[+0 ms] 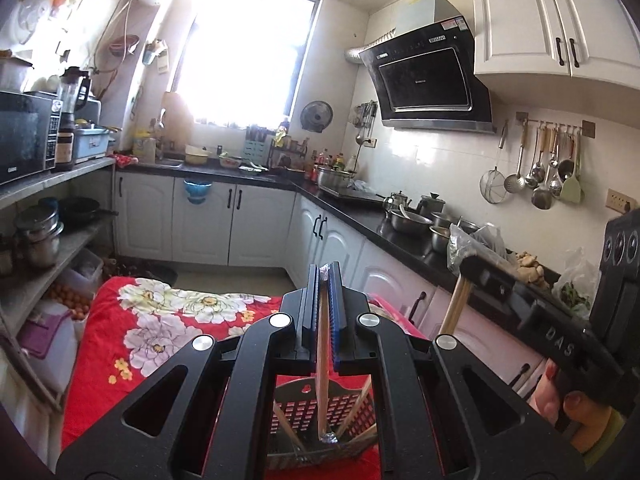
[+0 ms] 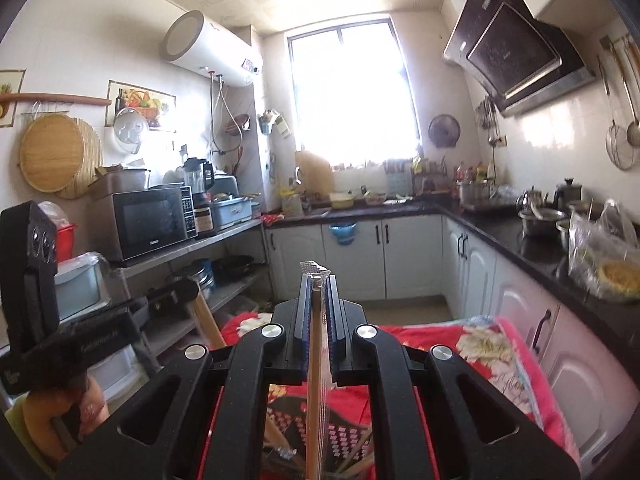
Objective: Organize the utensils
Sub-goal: 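Carry the right tool's pack over the caddy while the left tool carries its own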
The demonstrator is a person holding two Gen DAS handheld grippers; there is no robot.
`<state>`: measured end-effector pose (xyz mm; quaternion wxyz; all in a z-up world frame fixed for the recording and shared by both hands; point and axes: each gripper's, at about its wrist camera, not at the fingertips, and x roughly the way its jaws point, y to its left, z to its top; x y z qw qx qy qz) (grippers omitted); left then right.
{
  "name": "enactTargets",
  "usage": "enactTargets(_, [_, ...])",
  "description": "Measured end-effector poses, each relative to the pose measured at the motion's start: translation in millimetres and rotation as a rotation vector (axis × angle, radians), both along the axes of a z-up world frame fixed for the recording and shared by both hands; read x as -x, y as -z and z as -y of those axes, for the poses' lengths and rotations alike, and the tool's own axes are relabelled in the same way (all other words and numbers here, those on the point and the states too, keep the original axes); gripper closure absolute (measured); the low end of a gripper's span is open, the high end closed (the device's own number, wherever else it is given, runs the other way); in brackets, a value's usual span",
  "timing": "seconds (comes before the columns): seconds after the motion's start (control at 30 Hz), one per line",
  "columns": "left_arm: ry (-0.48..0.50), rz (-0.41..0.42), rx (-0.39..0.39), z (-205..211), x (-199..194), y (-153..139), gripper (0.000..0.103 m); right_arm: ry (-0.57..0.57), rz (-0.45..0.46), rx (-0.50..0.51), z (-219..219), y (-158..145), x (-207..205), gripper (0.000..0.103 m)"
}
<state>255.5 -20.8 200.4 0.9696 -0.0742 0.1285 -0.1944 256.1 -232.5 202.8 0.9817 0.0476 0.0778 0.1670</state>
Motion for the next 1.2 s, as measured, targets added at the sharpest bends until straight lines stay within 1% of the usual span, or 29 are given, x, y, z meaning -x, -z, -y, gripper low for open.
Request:
enactTargets(0.2, [-0.025,0.026,-0.015,7,-4,8,0.101,0.029,0.039,0.014,0,-1,-14,0.096])
enactTargets(0.37, [-0.027,0.026,-0.019,11,-8,21,0.101,0.043,0.039,0.009,0,8,-27,0.096])
enactTargets(0.5, [-0.028,0.026,-0.021,13,-11,32,0.101,0.060,0.035,0.014,-3,19,-38,0.096])
enactTargets(0.57, [-0.039,0.035,-0.039,15,-11,39,0.101,0.066,0.032,0.012,-4,25,-42,0.096])
enactTargets(0.77, [-0.042,0.008,-0.039,19,-18,56,0.101,0.062,0.038,0.029,-11,45,-52,0.096])
enactTargets(0.87, [-0.047,0.018,-0.057,21,-19,62,0.101,0.059,0.036,0.027,-12,55,-56,0.096])
enactTargets(1.0, [-0.043,0.004,-0.065,22,-22,72,0.101,0.083,0.021,0.031,-11,67,-64,0.096])
enactTargets(1.2, [-0.016,-0.018,-0.065,23,-29,85,0.101,0.087,-0.011,0.031,-10,87,-75,0.096])
